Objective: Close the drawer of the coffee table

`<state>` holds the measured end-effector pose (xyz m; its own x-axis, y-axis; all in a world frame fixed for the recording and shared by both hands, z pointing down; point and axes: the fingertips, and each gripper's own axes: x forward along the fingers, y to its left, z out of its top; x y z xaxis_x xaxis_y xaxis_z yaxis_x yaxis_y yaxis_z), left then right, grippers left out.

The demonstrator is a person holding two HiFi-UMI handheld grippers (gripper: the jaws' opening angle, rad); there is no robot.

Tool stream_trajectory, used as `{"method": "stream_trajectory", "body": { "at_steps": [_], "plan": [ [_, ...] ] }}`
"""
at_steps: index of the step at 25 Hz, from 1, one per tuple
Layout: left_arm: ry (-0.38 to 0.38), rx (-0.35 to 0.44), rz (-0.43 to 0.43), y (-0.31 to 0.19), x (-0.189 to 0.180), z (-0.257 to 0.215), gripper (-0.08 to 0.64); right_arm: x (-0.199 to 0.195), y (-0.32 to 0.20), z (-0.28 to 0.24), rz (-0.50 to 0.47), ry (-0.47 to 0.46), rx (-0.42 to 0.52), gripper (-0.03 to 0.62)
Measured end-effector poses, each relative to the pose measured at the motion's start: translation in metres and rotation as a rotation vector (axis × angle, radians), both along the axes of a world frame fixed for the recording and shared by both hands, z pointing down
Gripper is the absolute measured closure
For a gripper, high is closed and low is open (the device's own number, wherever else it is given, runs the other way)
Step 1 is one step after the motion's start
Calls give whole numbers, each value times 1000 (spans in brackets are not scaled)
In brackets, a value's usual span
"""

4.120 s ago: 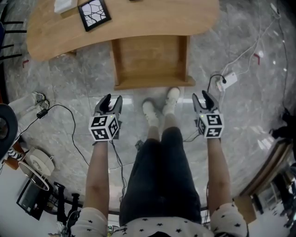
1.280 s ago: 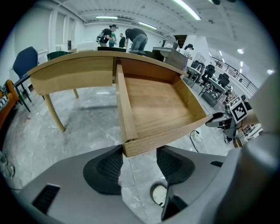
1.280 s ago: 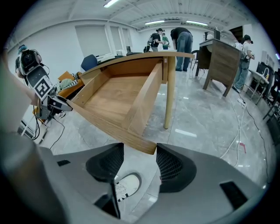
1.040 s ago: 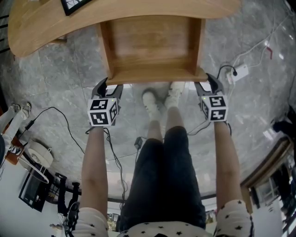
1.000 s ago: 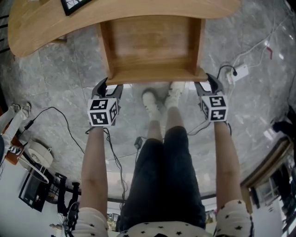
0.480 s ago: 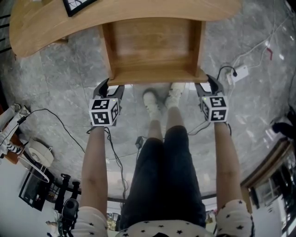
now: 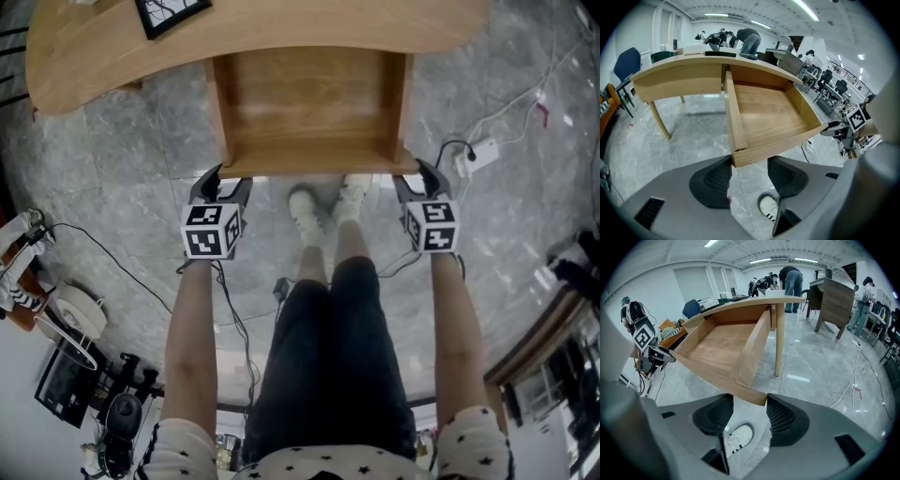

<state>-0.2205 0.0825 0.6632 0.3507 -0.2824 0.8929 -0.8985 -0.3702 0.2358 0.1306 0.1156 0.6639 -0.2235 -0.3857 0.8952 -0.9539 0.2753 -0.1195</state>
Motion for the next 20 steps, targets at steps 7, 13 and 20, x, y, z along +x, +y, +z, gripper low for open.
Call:
{"method": "stream_trajectory", "body": {
  "at_steps": [7, 13, 20],
  "plan": [
    [4, -1, -13, 0, 1, -9, 310, 1, -1, -9, -4, -3, -1, 362],
    [5, -10, -21, -2, 2, -17, 310, 2, -4, -17, -2, -4, -4, 362],
    [7, -12, -28, -3, 3, -27, 310, 3, -5, -27, -3, -11, -7, 362]
  ]
}}
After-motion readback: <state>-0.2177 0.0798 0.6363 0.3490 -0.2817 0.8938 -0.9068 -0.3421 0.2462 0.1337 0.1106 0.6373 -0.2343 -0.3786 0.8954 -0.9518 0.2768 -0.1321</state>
